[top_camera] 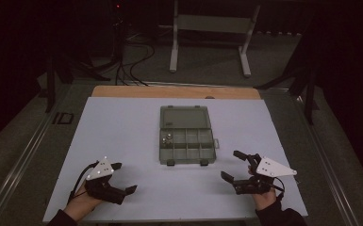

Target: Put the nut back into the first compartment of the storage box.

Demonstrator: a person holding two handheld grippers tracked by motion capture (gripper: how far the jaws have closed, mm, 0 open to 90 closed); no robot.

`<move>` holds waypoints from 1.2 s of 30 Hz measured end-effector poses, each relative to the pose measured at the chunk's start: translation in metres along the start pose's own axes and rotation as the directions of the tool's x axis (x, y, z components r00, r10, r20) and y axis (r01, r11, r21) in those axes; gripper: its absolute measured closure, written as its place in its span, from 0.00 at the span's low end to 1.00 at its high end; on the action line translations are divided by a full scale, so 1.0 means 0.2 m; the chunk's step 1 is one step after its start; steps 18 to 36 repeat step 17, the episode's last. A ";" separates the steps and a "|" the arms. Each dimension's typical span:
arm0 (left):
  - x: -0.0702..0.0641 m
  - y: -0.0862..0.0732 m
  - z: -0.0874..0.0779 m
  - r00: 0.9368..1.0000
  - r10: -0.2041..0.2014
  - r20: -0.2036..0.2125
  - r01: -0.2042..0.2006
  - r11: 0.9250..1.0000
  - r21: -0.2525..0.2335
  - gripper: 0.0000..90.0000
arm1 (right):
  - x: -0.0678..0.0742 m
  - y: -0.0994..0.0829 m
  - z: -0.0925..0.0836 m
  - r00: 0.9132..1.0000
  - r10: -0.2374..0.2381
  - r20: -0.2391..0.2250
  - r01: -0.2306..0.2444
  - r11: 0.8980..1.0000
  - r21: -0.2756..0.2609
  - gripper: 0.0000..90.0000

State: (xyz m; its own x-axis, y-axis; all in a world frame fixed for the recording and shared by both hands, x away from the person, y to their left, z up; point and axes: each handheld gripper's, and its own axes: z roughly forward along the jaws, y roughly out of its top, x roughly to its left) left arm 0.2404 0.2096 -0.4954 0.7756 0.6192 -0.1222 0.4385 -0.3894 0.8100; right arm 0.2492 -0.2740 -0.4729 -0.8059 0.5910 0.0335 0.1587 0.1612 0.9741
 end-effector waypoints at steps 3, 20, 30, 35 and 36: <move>0.00 -0.02 0.00 1.000 0.006 0.002 -0.006 1.000 0.012 0.00 | 0.00 0.00 0.00 1.000 -0.003 -0.001 0.003 1.000 0.000 0.14; 0.01 -0.04 -0.01 1.000 -0.004 -0.010 0.003 1.000 -0.009 0.00 | 0.00 0.00 0.00 1.000 -0.006 -0.003 0.006 1.000 -0.001 0.14; 0.01 -0.04 -0.01 1.000 -0.004 -0.010 0.003 1.000 -0.009 0.00 | 0.00 0.00 0.00 1.000 -0.006 -0.003 0.006 1.000 -0.001 0.14; 0.01 -0.04 -0.01 1.000 -0.004 -0.010 0.003 1.000 -0.009 0.00 | 0.00 0.00 0.00 1.000 -0.006 -0.003 0.006 1.000 -0.001 0.14; 0.01 -0.04 -0.01 1.000 -0.004 -0.010 0.003 1.000 -0.009 0.00 | 0.00 0.00 0.00 1.000 -0.006 -0.003 0.006 1.000 -0.001 0.14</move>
